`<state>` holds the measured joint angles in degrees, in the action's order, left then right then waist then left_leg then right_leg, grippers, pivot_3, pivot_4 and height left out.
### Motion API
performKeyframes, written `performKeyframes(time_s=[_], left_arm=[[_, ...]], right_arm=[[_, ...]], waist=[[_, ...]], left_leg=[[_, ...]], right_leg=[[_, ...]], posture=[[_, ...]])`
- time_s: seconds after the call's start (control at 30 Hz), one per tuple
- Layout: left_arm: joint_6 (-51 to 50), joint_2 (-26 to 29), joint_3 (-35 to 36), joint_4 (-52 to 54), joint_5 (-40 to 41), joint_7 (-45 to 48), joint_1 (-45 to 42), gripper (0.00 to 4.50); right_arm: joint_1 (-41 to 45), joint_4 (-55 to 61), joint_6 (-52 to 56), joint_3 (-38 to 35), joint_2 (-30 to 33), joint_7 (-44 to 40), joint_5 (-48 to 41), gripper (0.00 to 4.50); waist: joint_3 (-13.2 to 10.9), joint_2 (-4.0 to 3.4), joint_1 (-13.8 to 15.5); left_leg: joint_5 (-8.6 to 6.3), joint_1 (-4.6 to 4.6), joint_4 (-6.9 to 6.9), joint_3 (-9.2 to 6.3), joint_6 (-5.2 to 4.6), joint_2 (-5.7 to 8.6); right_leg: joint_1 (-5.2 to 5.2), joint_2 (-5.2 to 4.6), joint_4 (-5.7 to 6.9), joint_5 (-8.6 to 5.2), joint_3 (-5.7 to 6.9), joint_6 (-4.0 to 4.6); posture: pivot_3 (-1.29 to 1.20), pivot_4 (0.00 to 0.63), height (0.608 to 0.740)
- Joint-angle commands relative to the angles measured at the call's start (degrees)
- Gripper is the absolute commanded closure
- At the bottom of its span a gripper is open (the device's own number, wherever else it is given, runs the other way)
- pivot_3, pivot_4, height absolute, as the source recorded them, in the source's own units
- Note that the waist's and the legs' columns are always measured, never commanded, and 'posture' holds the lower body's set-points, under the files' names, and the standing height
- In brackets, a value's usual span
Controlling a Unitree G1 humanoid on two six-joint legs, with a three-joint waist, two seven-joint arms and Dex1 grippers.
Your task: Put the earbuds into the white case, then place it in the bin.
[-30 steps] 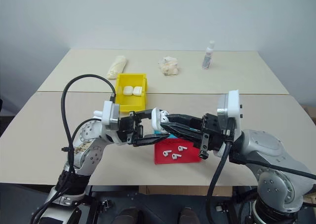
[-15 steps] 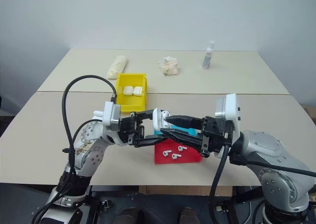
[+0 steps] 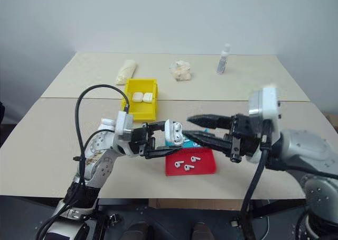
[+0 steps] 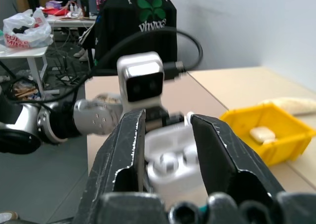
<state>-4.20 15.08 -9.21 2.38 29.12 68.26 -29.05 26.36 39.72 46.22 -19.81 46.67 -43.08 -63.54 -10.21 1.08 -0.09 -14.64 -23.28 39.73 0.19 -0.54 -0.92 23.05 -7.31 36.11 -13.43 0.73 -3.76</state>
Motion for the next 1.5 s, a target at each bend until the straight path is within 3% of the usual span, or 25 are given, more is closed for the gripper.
performKeyframes(time_s=[0.03,0.1,0.3,0.53,0.9,1.23,1.37,1.5], left_arm=[[1.92,-1.47,-0.75,0.00,-0.63,0.06,-1.83,1.73],[3.18,-2.35,-1.48,-1.69,-2.56,-0.85,-2.75,1.73],[6.84,-4.62,-2.55,-6.65,-7.62,-3.37,-5.71,1.73],[7.34,-5.75,-2.05,-5.95,-7.26,-3.63,-5.71,1.73],[7.29,-3.95,-1.07,-4.64,-6.12,-2.51,-4.34,1.73],[6.78,-3.51,0.00,-4.04,-6.02,-4.83,-3.96,1.73],[9.34,-5.86,5.05,-6.79,-9.95,-17.86,-6.15,1.73],[11.65,-8.65,11.84,-15.75,-18.15,-40.07,-13.86,1.73]], right_arm=[[5.25,0.41,2.00,3.58,2.62,2.69,-2.65,3.85],[7.91,0.40,2.79,6.07,3.37,3.86,-2.44,4.47],[13.00,2.26,5.16,15.14,6.35,5.64,4.21,4.47],[13.29,3.47,4.61,21.55,9.49,4.21,13.80,4.47],[10.83,2.71,4.29,19.30,11.11,1.93,17.53,4.47],[11.40,3.54,2.85,10.63,5.76,4.54,10.58,4.47],[10.41,2.52,3.57,5.16,5.05,7.60,7.94,4.47],[7.01,3.57,3.53,3.85,5.50,9.10,8.25,4.47]], waist=[[0.00,0.00,0.01],[0.00,0.00,0.08],[0.00,0.01,0.49],[0.00,0.01,0.58],[0.00,0.01,0.67],[0.00,0.01,0.66],[0.00,0.01,0.71],[0.01,0.11,1.04]], left_leg=[[0.00,-0.01,0.00,0.00,0.00,0.00],[-0.01,-0.06,0.00,-0.01,-0.02,0.00],[-0.02,-0.11,0.06,0.00,-0.03,0.02],[-0.02,-0.17,0.06,0.01,-0.03,0.01],[-0.02,-0.17,0.08,0.01,-0.03,0.01],[-0.02,-0.15,0.08,0.01,-0.03,0.00],[-0.02,-0.16,0.09,0.00,-0.03,0.01],[-0.02,-0.19,0.12,-0.04,-0.03,0.02]], right_leg=[[0.01,0.00,-0.01,0.00,-0.01,0.00],[0.01,0.00,-0.05,0.00,0.03,0.00],[0.04,-0.01,-0.04,0.00,0.02,-0.01],[0.10,-0.01,-0.05,0.00,0.01,0.00],[0.09,-0.01,-0.04,0.00,0.01,-0.01],[0.09,-0.01,-0.02,0.00,0.01,0.00],[0.08,-0.01,-0.02,0.00,0.01,-0.01],[0.05,-0.02,-0.03,0.02,0.08,-0.04]], posture=[[0.00,0.150,0.740],[0.00,0.150,0.740],[0.00,0.150,0.740],[0.00,0.150,0.740],[0.00,0.150,0.740],[0.00,0.150,0.740],[0.00,0.150,0.740],[0.00,0.150,0.740]])
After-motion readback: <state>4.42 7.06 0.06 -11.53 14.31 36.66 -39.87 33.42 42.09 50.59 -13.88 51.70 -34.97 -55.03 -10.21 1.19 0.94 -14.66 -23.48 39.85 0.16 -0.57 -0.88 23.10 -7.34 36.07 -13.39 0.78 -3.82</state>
